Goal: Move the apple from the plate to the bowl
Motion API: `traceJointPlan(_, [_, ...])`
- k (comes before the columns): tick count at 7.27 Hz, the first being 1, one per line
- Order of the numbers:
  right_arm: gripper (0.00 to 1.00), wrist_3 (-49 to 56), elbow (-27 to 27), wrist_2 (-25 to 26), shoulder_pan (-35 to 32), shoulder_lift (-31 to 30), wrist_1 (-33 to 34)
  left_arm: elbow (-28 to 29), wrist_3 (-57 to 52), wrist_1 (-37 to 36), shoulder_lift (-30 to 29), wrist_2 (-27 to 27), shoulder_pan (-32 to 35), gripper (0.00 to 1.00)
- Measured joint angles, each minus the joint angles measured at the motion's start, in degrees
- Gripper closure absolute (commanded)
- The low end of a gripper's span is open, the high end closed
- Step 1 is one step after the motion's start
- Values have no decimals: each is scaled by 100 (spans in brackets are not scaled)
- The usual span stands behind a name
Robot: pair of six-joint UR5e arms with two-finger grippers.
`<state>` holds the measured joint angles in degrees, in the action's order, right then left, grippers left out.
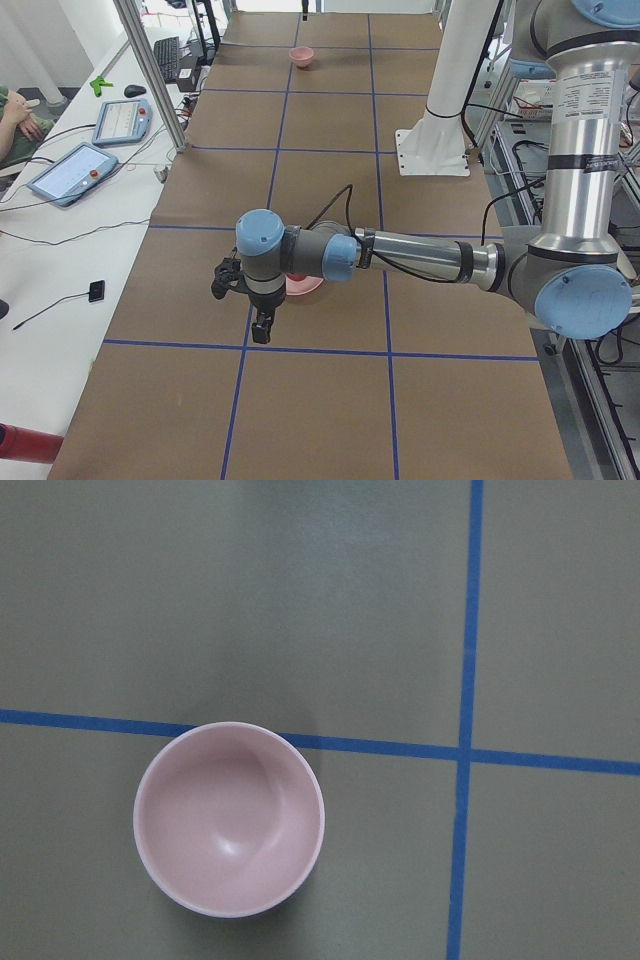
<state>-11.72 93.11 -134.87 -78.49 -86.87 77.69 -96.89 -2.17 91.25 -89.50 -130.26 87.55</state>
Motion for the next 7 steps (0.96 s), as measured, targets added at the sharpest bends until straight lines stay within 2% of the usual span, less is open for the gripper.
traceJointPlan(2, [0, -256, -666, -299, 103, 217, -657, 11, 0, 81, 1, -5, -1, 1])
traceJointPlan(7, [0, -423, -1330, -292, 694, 358, -785, 9, 0, 111, -9, -6, -1, 1])
